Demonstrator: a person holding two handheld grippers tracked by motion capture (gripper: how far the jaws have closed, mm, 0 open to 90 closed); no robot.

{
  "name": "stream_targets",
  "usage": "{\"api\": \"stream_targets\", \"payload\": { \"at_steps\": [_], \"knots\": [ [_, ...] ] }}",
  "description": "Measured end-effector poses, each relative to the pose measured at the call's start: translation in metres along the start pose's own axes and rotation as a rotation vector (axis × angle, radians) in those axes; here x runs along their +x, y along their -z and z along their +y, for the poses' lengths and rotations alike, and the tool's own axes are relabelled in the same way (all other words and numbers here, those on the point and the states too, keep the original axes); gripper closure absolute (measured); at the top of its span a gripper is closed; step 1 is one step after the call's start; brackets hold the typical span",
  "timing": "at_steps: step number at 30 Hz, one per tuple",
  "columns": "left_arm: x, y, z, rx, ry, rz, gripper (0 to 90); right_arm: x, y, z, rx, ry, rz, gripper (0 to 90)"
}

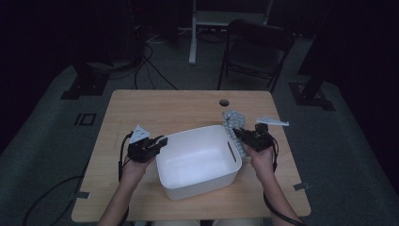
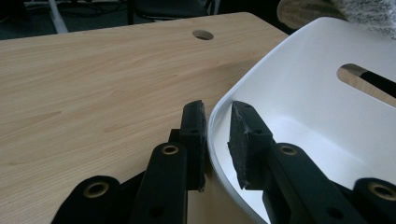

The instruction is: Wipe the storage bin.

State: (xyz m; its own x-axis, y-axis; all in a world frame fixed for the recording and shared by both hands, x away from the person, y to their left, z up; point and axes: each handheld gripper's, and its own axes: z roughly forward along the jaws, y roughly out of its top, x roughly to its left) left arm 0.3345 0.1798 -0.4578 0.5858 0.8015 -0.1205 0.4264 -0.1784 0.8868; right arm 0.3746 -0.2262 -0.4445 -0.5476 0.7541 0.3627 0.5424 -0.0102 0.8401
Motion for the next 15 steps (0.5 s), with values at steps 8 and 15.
{"api": "stream_targets", "payload": {
  "at_steps": [8,15],
  "knots": [
    [-0.001,0.000,0.000,-0.001,0.003,0.011,75.6,-0.009,-0.006,-0.007,0.005,-0.035,0.035,76.7],
    [-0.001,0.000,0.000,-0.001,0.005,0.013,75.6,-0.011,-0.008,-0.007,0.007,-0.044,0.044,76.7]
  ]
}}
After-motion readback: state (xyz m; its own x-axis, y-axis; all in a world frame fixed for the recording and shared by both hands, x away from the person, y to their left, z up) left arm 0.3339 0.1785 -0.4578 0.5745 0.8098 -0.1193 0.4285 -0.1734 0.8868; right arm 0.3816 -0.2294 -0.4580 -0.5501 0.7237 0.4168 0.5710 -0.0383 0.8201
